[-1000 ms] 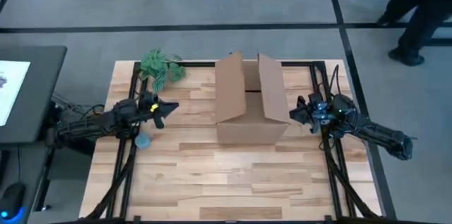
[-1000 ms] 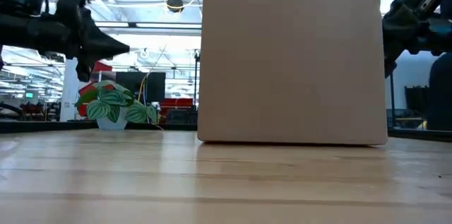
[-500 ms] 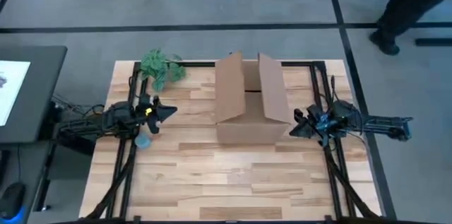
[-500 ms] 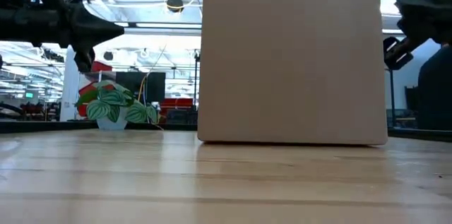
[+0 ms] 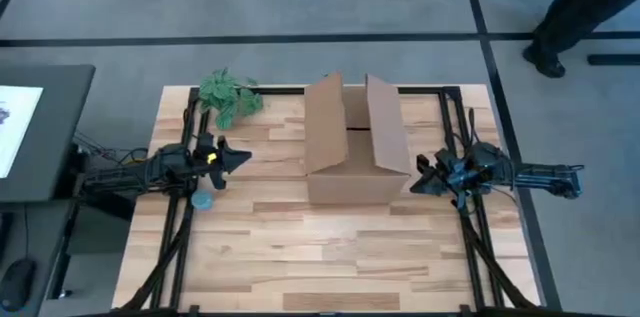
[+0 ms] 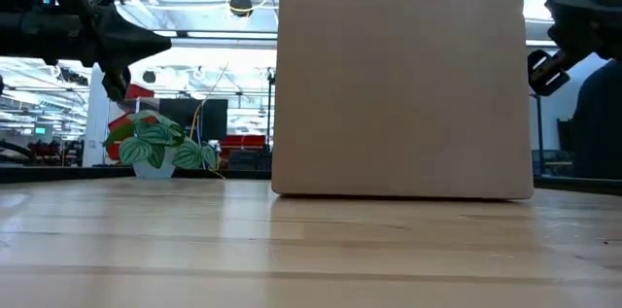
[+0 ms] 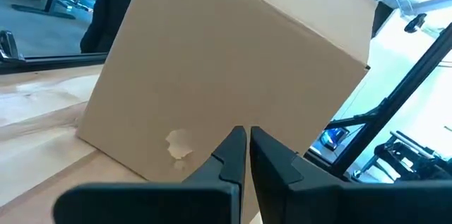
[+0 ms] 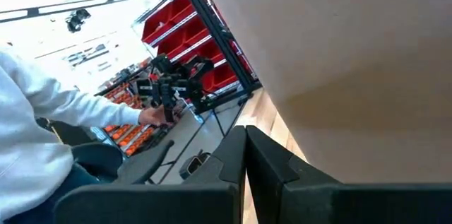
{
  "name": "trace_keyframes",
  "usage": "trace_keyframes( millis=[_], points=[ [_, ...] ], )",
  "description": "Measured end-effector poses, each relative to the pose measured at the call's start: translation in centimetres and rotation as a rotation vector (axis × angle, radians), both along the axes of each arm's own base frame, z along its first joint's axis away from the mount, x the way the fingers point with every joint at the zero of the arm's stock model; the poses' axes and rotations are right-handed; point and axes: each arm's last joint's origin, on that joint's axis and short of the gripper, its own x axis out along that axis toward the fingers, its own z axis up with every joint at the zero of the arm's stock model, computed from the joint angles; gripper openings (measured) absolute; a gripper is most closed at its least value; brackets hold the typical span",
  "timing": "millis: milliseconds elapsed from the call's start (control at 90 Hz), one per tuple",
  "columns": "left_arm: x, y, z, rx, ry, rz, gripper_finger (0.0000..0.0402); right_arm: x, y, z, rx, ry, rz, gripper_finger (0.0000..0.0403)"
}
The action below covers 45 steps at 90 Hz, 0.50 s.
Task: Wrap mug
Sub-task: Return to Home Position
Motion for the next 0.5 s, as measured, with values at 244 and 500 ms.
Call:
trace_keyframes(
  millis=[244, 500],
  points=[
    [-0.05, 0.16, 0.07, 0.206, 0.05, 0.064, 0.0, 0.11, -0.28, 0.03, -0.363, -0.129, -0.119, 0.0],
    [-0.05, 0.17, 0.07, 0.299, 0.076, 0.069, 0.0, 0.12, -0.3, -0.03, -0.491, -0.164, -0.134, 0.0]
  ],
)
